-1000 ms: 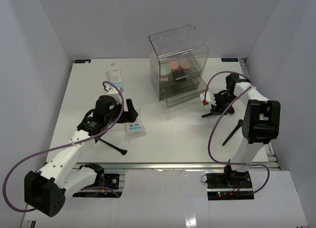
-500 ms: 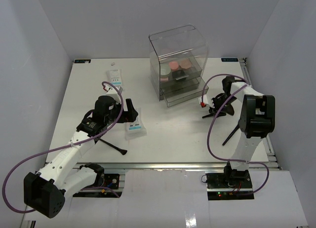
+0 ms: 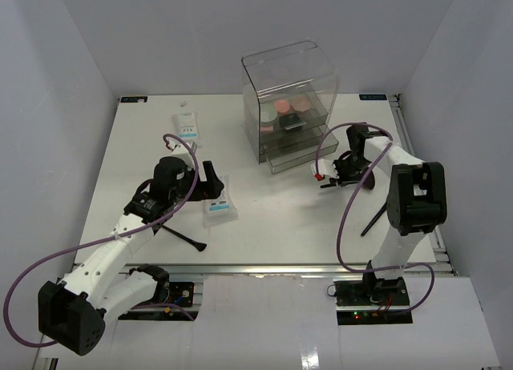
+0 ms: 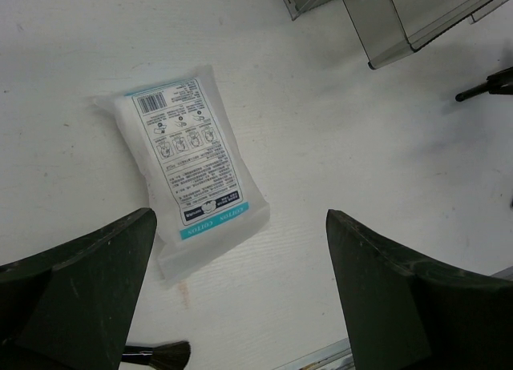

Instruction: Organize the makeup

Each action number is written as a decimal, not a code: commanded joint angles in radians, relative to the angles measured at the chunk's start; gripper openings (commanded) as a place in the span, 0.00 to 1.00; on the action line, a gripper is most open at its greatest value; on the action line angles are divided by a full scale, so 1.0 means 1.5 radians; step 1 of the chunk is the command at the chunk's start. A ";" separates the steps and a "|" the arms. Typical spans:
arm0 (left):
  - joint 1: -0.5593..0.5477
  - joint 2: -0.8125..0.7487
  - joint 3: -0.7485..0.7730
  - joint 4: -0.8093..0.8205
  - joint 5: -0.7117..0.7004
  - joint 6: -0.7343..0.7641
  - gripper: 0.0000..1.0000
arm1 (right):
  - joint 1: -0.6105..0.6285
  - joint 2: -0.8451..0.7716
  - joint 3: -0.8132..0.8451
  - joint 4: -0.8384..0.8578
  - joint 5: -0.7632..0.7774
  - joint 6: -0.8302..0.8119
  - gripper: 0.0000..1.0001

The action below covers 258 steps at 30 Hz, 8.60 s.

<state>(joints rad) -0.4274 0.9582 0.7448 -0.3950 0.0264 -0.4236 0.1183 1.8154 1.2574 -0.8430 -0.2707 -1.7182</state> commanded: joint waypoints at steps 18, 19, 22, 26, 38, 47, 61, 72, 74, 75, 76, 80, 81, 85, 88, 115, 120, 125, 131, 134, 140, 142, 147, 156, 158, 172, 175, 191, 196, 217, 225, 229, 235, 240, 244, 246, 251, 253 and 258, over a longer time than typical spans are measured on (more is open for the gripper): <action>0.007 -0.178 0.031 -0.361 -0.106 -0.413 0.95 | 0.246 0.027 0.295 0.080 0.011 0.185 0.50; 0.007 -0.171 0.037 -0.383 -0.114 -0.421 0.95 | 0.246 0.032 0.296 0.088 0.013 0.192 0.59; 0.007 -0.150 0.045 -0.412 -0.105 -0.447 0.96 | 0.246 0.020 0.282 0.113 0.012 0.243 0.64; 0.008 -0.107 0.050 -0.426 -0.088 -0.466 0.95 | 0.244 -0.056 0.243 0.117 -0.049 0.337 0.66; 0.096 0.067 -0.017 -0.366 0.015 -0.436 0.72 | 0.194 -0.428 -0.137 0.226 -0.293 0.566 0.71; 0.170 0.109 -0.079 -0.317 -0.026 -0.433 0.70 | 0.075 -0.514 -0.240 0.266 -0.395 0.593 0.72; 0.233 0.222 -0.103 -0.232 -0.024 -0.388 0.37 | 0.009 -0.536 -0.261 0.265 -0.448 0.592 0.72; 0.237 0.103 -0.054 -0.240 -0.020 -0.302 0.00 | -0.043 -0.563 -0.269 0.265 -0.476 0.593 0.72; 0.236 0.023 -0.043 -0.224 0.020 -0.265 0.00 | -0.054 -0.572 -0.267 0.267 -0.484 0.597 0.72; 0.232 0.001 -0.027 -0.213 0.049 -0.233 0.00 | -0.060 -0.577 -0.267 0.267 -0.485 0.598 0.72; 0.223 -0.012 -0.014 -0.192 0.085 -0.201 0.00 | -0.065 -0.580 -0.266 0.268 -0.486 0.598 0.72; 0.143 -0.041 0.004 0.010 0.217 -0.142 0.00 | -0.088 -0.584 -0.266 0.282 -0.486 0.610 0.72; 0.097 -0.027 0.026 0.040 0.224 -0.122 0.00 | -0.097 -0.584 -0.267 0.285 -0.486 0.616 0.72; -0.100 0.111 0.186 0.075 0.140 0.032 0.00 | -0.129 -0.582 -0.274 0.289 -0.499 0.627 0.72; -0.196 0.217 0.290 0.071 0.079 0.159 0.00 | -0.161 -0.582 -0.279 0.293 -0.510 0.631 0.72; -0.331 0.756 0.788 0.063 -0.224 0.661 0.01 | -0.299 -0.584 -0.318 0.307 -0.589 0.642 0.72; -0.328 0.719 0.739 0.096 -0.208 0.667 0.02 | -0.301 -0.584 -0.320 0.308 -0.594 0.641 0.72; -0.299 0.750 0.736 0.094 -0.234 0.680 0.03 | -0.304 -0.583 -0.320 0.308 -0.595 0.643 0.72; -0.290 0.780 0.729 0.108 -0.260 0.685 0.24 | -0.307 -0.578 -0.324 0.306 -0.591 0.637 0.72; -0.290 0.782 0.732 0.108 -0.268 0.673 0.46 | -0.307 -0.575 -0.325 0.305 -0.589 0.629 0.72; -0.296 0.735 0.708 0.099 -0.258 0.621 0.72 | -0.307 -0.573 -0.309 0.252 -0.539 0.553 0.76; -0.302 0.699 0.695 0.096 -0.246 0.597 0.75 | -0.307 -0.558 -0.287 0.179 -0.506 0.471 0.78; -0.307 0.566 0.622 0.060 -0.157 0.506 0.95 | -0.307 -0.485 -0.183 0.053 -0.345 0.365 0.80; -0.291 0.192 0.269 0.106 -0.075 0.376 0.98 | -0.306 -0.387 -0.162 -0.223 -0.135 -0.022 0.85; -0.284 0.113 0.212 0.120 -0.086 0.366 0.98 | -0.306 -0.419 -0.224 -0.196 -0.084 -0.205 0.93; -0.263 -0.157 -0.001 0.193 -0.184 0.313 0.98 | -0.227 -0.283 -0.291 0.051 0.026 -0.341 0.93; -0.261 -0.149 0.001 0.190 -0.167 0.304 0.98 | -0.211 -0.242 -0.287 0.068 0.052 -0.333 0.90; -0.245 -0.140 0.001 0.188 -0.154 0.297 0.98 | -0.149 -0.093 -0.219 0.040 0.131 -0.261 0.39; -0.234 -0.131 -0.005 0.192 -0.156 0.296 0.98 | -0.104 -0.072 -0.200 0.048 0.138 -0.153 0.22; -0.185 -0.099 -0.017 0.201 -0.163 0.293 0.98 | 0.051 -0.289 -0.136 -0.009 -0.007 0.107 0.08; -0.172 -0.104 -0.020 0.203 -0.170 0.295 0.98 | 0.191 -0.220 0.072 0.032 0.021 0.239 0.08; -0.167 -0.110 -0.022 0.205 -0.170 0.296 0.98 | 0.242 -0.145 0.153 0.073 0.082 0.275 0.08; -0.158 -0.103 -0.022 0.208 -0.166 0.296 0.98 | 0.284 -0.034 0.284 0.106 0.140 0.287 0.08; -0.146 -0.099 -0.021 0.207 -0.155 0.294 0.98 | 0.300 0.024 0.294 0.150 0.201 0.269 0.12; -0.141 -0.097 -0.021 0.208 -0.152 0.294 0.98 | 0.299 0.035 0.263 0.201 0.227 0.254 0.22; -0.139 -0.095 -0.021 0.208 -0.150 0.293 0.98 | 0.295 0.037 0.246 0.211 0.230 0.251 0.29; -0.138 -0.093 -0.021 0.208 -0.143 0.290 0.98 | 0.280 0.033 0.224 0.228 0.214 0.270 0.55; -0.138 -0.092 -0.021 0.208 -0.143 0.290 0.98 | 0.276 0.022 0.219 0.227 0.203 0.282 0.58; -0.137 -0.087 -0.023 0.209 -0.140 0.289 0.98 | 0.265 -0.061 0.170 0.221 0.096 0.330 0.57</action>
<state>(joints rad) -0.6398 0.8270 0.7143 -0.0967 -0.2009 0.0205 0.5292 1.8569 1.5630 -0.5358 0.0149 -1.2934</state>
